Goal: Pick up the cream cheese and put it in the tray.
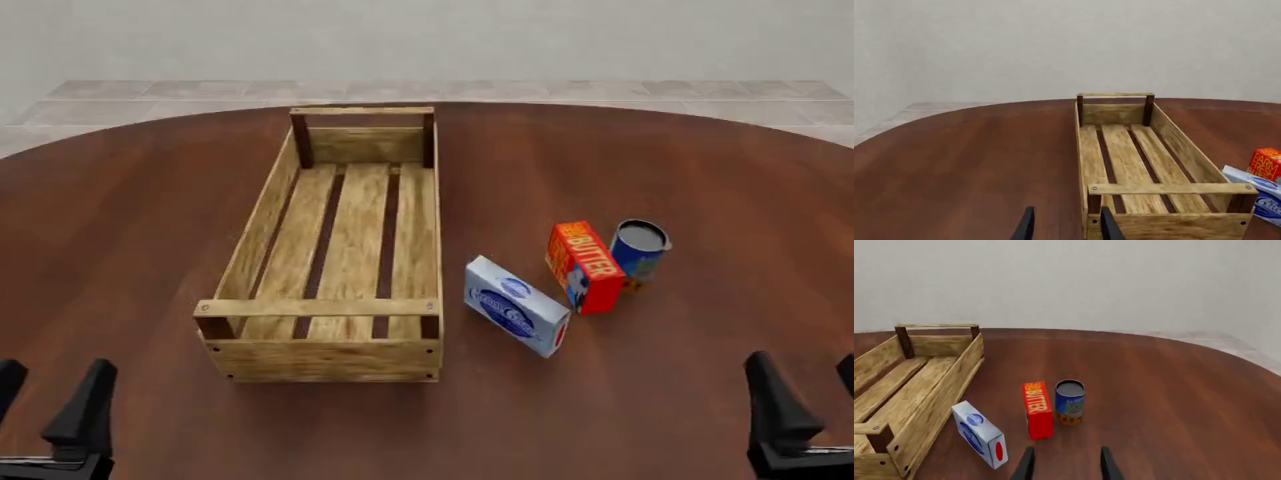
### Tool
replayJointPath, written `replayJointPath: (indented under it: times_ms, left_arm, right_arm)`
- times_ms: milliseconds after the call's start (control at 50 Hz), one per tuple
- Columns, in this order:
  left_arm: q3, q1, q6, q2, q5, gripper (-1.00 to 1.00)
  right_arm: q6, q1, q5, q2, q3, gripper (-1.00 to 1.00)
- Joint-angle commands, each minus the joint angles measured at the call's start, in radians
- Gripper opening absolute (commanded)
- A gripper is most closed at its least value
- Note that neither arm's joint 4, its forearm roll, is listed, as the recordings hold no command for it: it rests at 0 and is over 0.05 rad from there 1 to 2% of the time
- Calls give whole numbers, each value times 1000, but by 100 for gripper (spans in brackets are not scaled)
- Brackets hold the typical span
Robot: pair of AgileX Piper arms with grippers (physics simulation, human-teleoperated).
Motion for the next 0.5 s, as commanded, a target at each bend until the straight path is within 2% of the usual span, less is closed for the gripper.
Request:
replayJointPath:
  times_ms: [20,140,240,280,300,320,360,380,420,500]
  left_arm:
    - [-3,0,0,6,-1,100]
    - [-3,0,0,5,-1,100]
    - [-3,0,0,6,-1,100]
    - [-3,0,0,6,-1,100]
    - [-3,0,0,6,-1,100]
    - [-3,0,0,6,-1,100]
    - [-3,0,0,6,-1,100]
    - [-3,0,0,6,-1,100]
    - [-3,0,0,6,-1,100]
    - [-3,0,0,6,-1,100]
  right_arm:
    - [6,48,-39,-52,45,100]
    - [-17,71,-17,-51,23,100]
    - [-3,62,5,-53,-9,100]
    - [-11,51,14,-55,-33,100]
    - [-34,40,11,-55,-38,100]
    - [2,59,47,-54,-49,100]
    - [22,52,59,-54,-56,100]
    - [29,85,90,-51,-80,100]
    - [23,77,106,-51,-100,100]
    - [48,93,152,-34,-175,100]
